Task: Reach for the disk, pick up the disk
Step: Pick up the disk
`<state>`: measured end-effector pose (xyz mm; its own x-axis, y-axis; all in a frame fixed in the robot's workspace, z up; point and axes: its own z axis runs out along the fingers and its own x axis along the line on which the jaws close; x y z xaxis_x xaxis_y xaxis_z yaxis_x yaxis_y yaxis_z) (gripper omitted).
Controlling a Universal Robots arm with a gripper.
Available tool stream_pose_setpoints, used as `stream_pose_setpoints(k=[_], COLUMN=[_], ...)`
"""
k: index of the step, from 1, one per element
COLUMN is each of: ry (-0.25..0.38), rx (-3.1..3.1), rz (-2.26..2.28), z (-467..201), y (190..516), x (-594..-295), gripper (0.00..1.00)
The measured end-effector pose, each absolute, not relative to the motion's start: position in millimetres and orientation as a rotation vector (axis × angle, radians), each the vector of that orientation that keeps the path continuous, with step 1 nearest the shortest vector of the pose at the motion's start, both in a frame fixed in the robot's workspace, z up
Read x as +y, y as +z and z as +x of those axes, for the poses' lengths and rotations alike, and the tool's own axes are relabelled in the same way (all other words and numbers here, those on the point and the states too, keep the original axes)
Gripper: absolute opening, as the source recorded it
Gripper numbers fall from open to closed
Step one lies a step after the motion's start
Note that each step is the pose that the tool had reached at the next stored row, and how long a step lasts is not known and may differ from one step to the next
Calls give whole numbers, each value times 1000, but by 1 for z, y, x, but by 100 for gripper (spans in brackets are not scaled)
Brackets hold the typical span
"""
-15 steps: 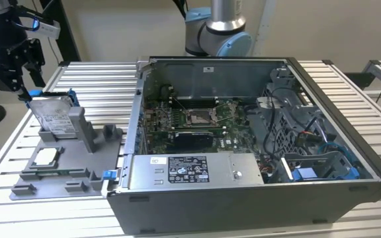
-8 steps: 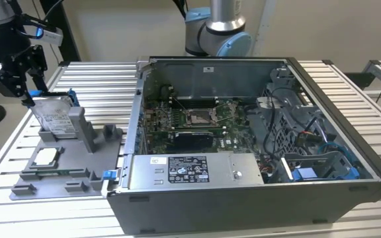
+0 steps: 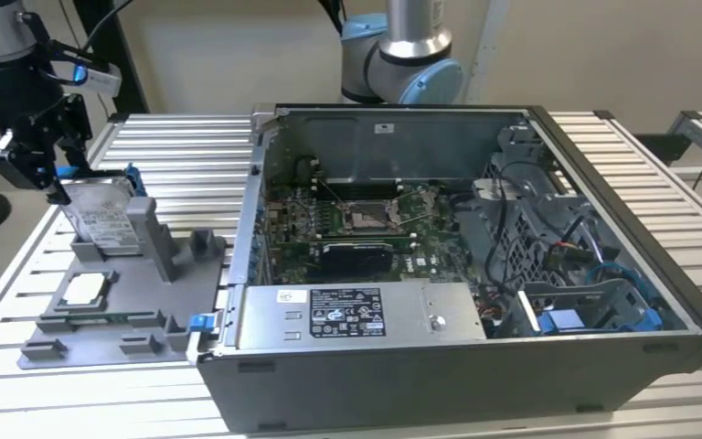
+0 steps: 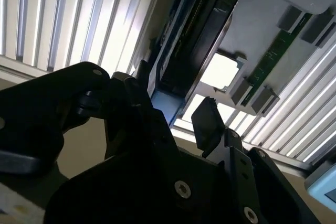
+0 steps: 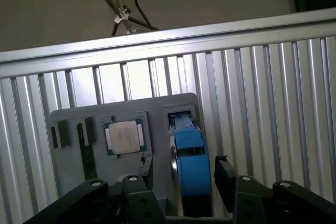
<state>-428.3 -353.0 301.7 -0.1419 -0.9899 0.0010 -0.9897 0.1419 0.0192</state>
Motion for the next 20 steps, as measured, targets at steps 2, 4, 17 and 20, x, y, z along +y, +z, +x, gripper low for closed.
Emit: stream_pose_setpoints(k=[2, 4, 17, 20], ry=[-22, -22, -17, -15], rx=[-2361, -2355, -2297, -2287], rz=[2052, 2058, 2128, 2140], z=[-428, -428, -428, -428], y=[298, 294, 271, 266], x=[-353, -353, -353, -353], gripper=[100, 100, 100, 100])
